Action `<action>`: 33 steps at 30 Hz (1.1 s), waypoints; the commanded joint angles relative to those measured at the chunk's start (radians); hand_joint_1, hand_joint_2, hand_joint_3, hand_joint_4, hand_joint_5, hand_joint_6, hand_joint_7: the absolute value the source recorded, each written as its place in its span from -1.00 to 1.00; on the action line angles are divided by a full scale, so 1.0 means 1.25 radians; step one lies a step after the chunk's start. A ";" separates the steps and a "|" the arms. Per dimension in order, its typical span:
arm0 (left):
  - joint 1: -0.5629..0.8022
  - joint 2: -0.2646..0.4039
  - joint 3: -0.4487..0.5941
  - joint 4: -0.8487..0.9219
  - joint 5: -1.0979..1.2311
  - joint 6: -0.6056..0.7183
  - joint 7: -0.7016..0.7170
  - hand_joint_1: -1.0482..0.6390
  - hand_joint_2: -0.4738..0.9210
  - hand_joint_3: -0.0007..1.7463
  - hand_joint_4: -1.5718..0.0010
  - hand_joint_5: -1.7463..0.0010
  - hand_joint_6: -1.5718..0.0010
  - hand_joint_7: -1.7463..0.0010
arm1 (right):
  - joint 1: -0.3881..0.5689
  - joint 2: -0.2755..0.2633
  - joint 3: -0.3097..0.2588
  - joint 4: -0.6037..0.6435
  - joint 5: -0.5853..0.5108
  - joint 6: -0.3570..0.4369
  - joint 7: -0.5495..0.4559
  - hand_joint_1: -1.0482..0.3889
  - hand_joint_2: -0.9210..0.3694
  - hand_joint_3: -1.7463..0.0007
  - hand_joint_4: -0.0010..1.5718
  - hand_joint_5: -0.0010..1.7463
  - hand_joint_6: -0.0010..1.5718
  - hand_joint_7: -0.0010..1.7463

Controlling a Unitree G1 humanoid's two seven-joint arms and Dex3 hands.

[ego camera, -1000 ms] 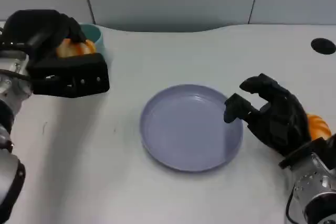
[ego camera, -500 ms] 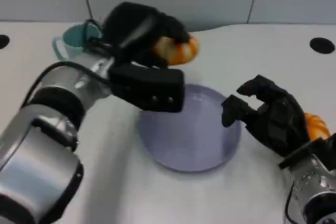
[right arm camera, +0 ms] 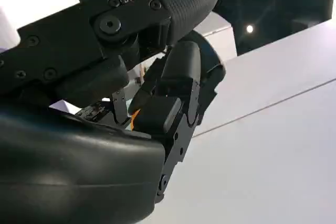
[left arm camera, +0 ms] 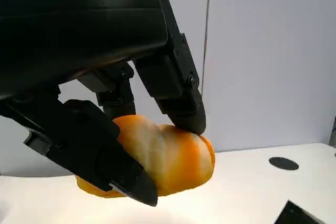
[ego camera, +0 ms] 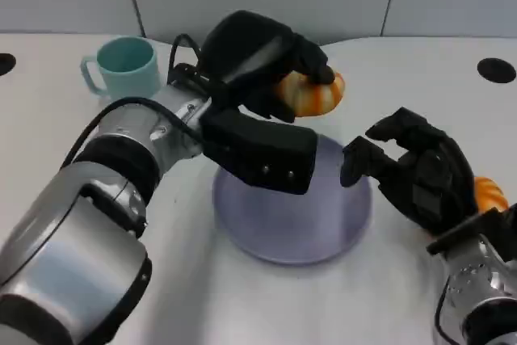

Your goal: Grasp the bread from the table and place it into the plate.

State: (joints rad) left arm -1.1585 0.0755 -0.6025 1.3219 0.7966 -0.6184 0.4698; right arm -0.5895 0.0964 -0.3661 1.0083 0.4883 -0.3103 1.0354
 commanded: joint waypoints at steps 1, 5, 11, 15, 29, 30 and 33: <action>0.017 -0.002 -0.006 0.010 -0.003 0.028 -0.048 -0.12 0.64 -1.00 -0.12 -0.07 -0.53 0.99 | 0.007 -0.005 0.001 -0.012 0.010 0.005 0.008 -0.23 -0.87 1.00 -0.04 0.73 0.23 -0.26; 0.015 -0.003 -0.021 0.010 0.006 0.063 -0.095 -0.65 0.59 -0.99 0.89 -0.05 0.30 0.99 | 0.010 -0.005 0.006 -0.017 0.003 -0.007 0.005 -0.22 -0.89 0.99 -0.06 0.73 0.22 -0.26; 0.016 -0.002 -0.024 0.005 0.001 0.068 -0.103 -0.70 0.60 -0.99 1.00 -0.08 0.38 0.99 | 0.011 -0.005 0.008 -0.019 0.004 -0.008 0.004 -0.21 -0.89 1.00 -0.07 0.73 0.21 -0.24; 0.009 0.000 -0.027 0.005 0.001 0.076 -0.119 -0.70 0.60 -1.00 1.00 -0.08 0.38 0.99 | 0.014 -0.004 0.009 -0.024 0.006 -0.001 -0.004 -0.21 -0.89 1.00 -0.07 0.73 0.20 -0.23; 0.002 0.012 -0.024 -0.003 -0.001 0.080 -0.137 -0.91 0.81 -0.99 1.00 0.29 0.59 0.92 | 0.016 -0.002 0.014 -0.029 0.007 -0.005 -0.008 -0.21 -0.89 1.00 -0.09 0.78 0.14 -0.13; 0.002 0.013 -0.025 -0.003 -0.001 0.080 -0.137 -0.91 0.80 -0.99 1.00 0.30 0.59 0.92 | 0.016 -0.001 0.014 -0.028 0.006 -0.013 -0.008 -0.21 -0.89 0.99 -0.09 0.78 0.14 -0.13; 0.006 0.014 -0.008 -0.004 -0.022 0.074 -0.156 -0.90 0.79 -1.00 1.00 0.29 0.59 0.90 | 0.019 0.000 0.018 -0.029 0.001 -0.016 -0.024 -0.25 -0.89 1.00 -0.09 0.78 0.14 -0.10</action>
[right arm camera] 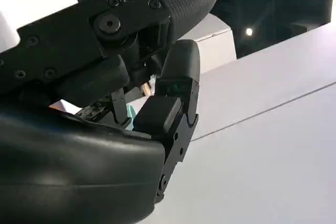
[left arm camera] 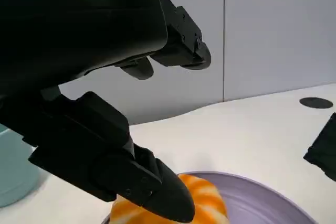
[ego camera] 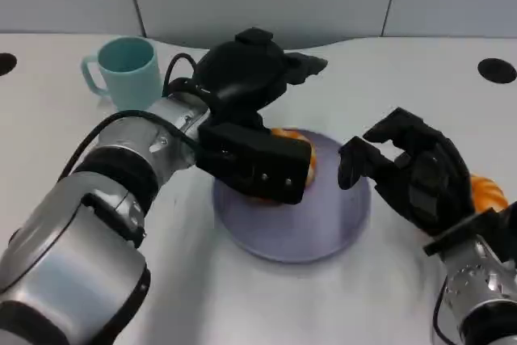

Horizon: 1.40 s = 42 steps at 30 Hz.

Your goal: Grasp the bread from the table and place it into the plate.

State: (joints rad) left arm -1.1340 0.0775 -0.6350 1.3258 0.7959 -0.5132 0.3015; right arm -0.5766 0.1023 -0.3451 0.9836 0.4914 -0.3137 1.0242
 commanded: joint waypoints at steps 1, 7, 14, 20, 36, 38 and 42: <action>-0.007 0.014 0.040 -0.007 -0.048 -0.020 -0.042 -0.90 0.78 -1.00 1.00 0.29 0.59 0.89 | 0.007 -0.007 0.001 -0.009 0.002 -0.005 -0.007 -0.26 -0.88 1.00 -0.09 0.77 0.14 -0.10; 0.037 0.074 0.147 -0.023 -0.162 -0.087 -0.115 -0.89 0.82 -1.00 1.00 0.33 0.98 0.23 | 0.003 -0.006 0.002 -0.008 0.005 -0.016 -0.003 -0.22 -0.90 1.00 -0.09 0.74 0.12 -0.10; 0.081 0.192 0.151 -0.033 -0.150 -0.104 -0.118 -0.87 0.78 -1.00 1.00 0.32 1.00 0.18 | -0.004 -0.007 -0.004 0.000 0.018 -0.007 0.013 -0.16 -0.90 1.00 -0.14 0.84 0.09 -0.05; 0.103 0.251 0.153 -0.024 -0.148 -0.075 -0.118 -0.84 0.77 -1.00 1.00 0.32 0.89 0.33 | -0.009 -0.009 -0.007 0.021 0.006 -0.022 -0.009 -0.26 -0.87 1.00 -0.08 0.81 0.14 -0.07; 0.192 0.085 0.815 -0.055 -1.013 0.415 -1.034 -1.00 1.00 -0.39 0.99 0.79 1.00 0.98 | -0.025 0.001 -0.015 0.027 0.010 -0.001 -0.005 -0.19 -0.88 1.00 -0.11 0.82 0.15 -0.13; 0.208 0.087 0.837 -0.055 -1.044 0.469 -1.072 -1.00 1.00 -0.36 1.00 0.82 1.00 0.99 | -0.023 0.001 -0.015 0.021 0.010 0.017 -0.018 -0.23 -0.85 1.00 -0.05 0.72 0.21 -0.20; 0.231 0.090 0.846 -0.068 -1.057 0.490 -1.102 -1.00 1.00 -0.35 0.99 0.89 0.99 0.99 | -0.024 0.004 -0.017 0.029 0.007 -0.023 -0.004 -0.24 -0.89 0.99 -0.05 0.73 0.22 -0.24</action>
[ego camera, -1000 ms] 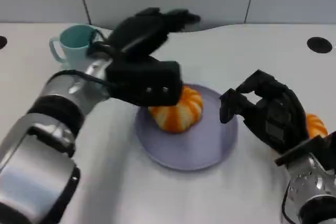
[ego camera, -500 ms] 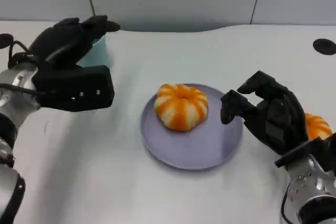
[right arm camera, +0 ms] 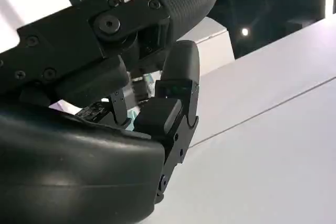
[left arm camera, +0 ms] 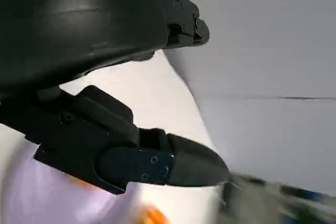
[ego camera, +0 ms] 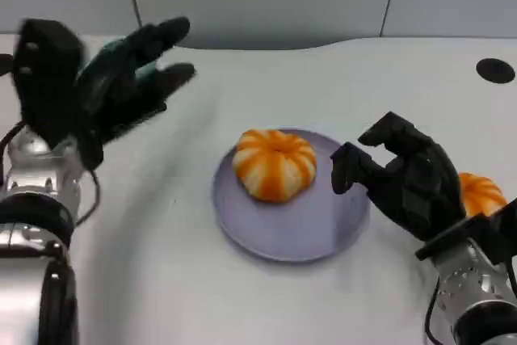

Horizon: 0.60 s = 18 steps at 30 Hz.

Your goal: Grasp the bread from the table and place it into the plate.

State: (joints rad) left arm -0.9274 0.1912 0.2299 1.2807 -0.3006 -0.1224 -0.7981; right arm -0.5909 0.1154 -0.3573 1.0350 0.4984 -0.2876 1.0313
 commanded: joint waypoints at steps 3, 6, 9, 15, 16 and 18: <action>0.082 -0.001 0.159 -0.049 -0.180 0.181 -0.245 -1.00 1.00 -0.37 1.00 0.84 0.99 0.99 | -0.014 -0.009 -0.004 -0.010 0.001 -0.034 -0.012 -0.26 -0.88 0.99 -0.04 0.75 0.22 -0.21; 0.104 -0.003 0.170 -0.058 -0.181 0.184 -0.263 -1.00 1.00 -0.41 1.00 0.75 0.97 0.98 | -0.018 -0.013 -0.005 -0.001 0.004 -0.029 0.008 -0.23 -0.89 0.99 -0.08 0.75 0.17 -0.16; 0.136 -0.006 0.177 -0.069 -0.186 0.202 -0.283 -1.00 1.00 -0.44 1.00 0.64 0.96 0.97 | -0.013 -0.012 -0.005 -0.005 0.001 -0.030 -0.002 -0.22 -0.88 1.00 -0.08 0.76 0.17 -0.14; 0.231 -0.015 0.173 -0.132 -0.187 0.212 -0.291 -1.00 1.00 -0.40 1.00 0.22 0.86 0.87 | 0.002 -0.013 -0.007 -0.022 0.001 -0.035 -0.008 -0.21 -0.86 1.00 -0.08 0.79 0.18 -0.15; 0.242 -0.017 0.172 -0.142 -0.188 0.215 -0.290 -1.00 1.00 -0.40 1.00 0.17 0.86 0.86 | 0.004 -0.013 -0.006 -0.025 -0.001 -0.033 -0.011 -0.22 -0.86 1.00 -0.08 0.79 0.19 -0.15; 0.286 -0.024 0.176 -0.163 -0.198 0.235 -0.297 -1.00 1.00 -0.36 1.00 0.17 0.87 0.85 | 0.011 -0.020 -0.007 -0.032 0.004 -0.024 -0.001 -0.20 -0.87 0.99 -0.08 0.80 0.18 -0.16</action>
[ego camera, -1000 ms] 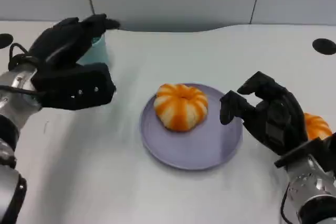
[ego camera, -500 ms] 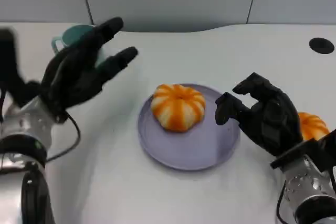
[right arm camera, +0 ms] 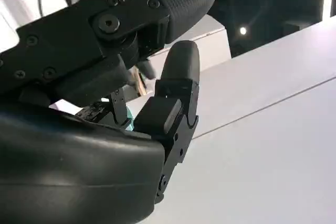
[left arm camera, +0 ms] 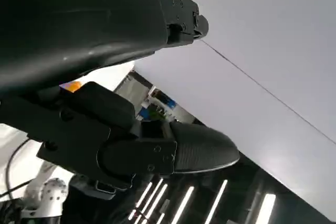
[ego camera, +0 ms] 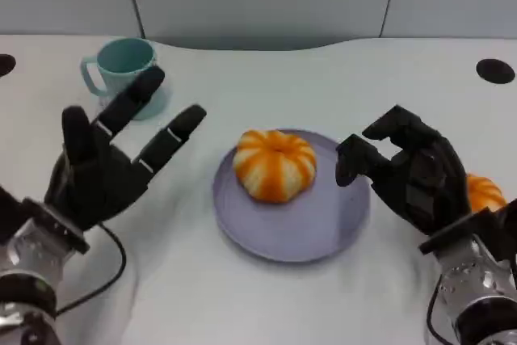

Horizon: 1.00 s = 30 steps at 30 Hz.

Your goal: Grasp the bread from the table and place it into the plate.

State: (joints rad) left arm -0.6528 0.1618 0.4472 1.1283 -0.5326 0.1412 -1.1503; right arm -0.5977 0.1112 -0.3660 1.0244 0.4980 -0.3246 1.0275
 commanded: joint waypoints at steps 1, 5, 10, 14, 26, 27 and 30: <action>0.087 -0.004 0.002 -0.047 -0.014 0.031 -0.013 -1.00 1.00 -0.35 1.00 0.17 0.87 0.84 | 0.021 -0.020 0.001 -0.030 0.004 0.012 0.002 -0.19 -0.87 0.99 -0.08 0.81 0.18 -0.16; 0.113 -0.012 0.000 -0.051 -0.020 0.060 -0.013 -1.00 1.00 -0.41 1.00 0.17 0.86 0.80 | 0.030 -0.030 0.001 -0.039 0.012 0.035 0.022 -0.18 -0.88 1.00 -0.11 0.84 0.17 -0.15; 0.127 -0.031 -0.012 -0.038 -0.008 0.034 -0.053 -1.00 1.00 -0.43 1.00 0.17 0.87 0.78 | 0.055 -0.042 0.003 -0.059 0.013 0.061 0.047 -0.20 -0.87 0.99 -0.08 0.80 0.19 -0.21; 0.134 -0.031 -0.016 -0.041 -0.009 0.033 -0.058 -1.00 1.00 -0.41 1.00 0.18 0.90 0.76 | 0.070 -0.046 0.009 -0.074 0.009 0.077 0.055 -0.16 -0.89 0.99 -0.10 0.77 0.18 -0.24; 0.139 -0.032 -0.019 -0.054 -0.013 0.045 -0.057 -1.00 1.00 -0.43 1.00 0.09 0.90 0.67 | 0.091 -0.053 0.017 -0.103 0.012 0.105 0.050 -0.14 -0.90 1.00 -0.04 0.60 0.23 -0.36; 0.140 -0.031 -0.019 -0.058 -0.014 0.046 -0.058 -1.00 1.00 -0.43 1.00 0.12 0.92 0.67 | 0.093 -0.051 0.018 -0.105 0.012 0.102 0.047 -0.15 -0.90 1.00 -0.05 0.62 0.24 -0.37; 0.144 -0.033 -0.018 -0.067 -0.015 0.039 -0.055 -1.00 1.00 -0.41 1.00 0.15 0.94 0.65 | 0.094 -0.048 0.020 -0.108 0.010 0.093 0.047 -0.17 -0.89 1.00 -0.06 0.72 0.26 -0.37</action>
State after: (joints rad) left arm -0.4920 0.1114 0.4245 1.0664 -0.5474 0.1965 -1.2095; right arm -0.4880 0.0662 -0.3389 0.9071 0.5017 -0.1970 1.0881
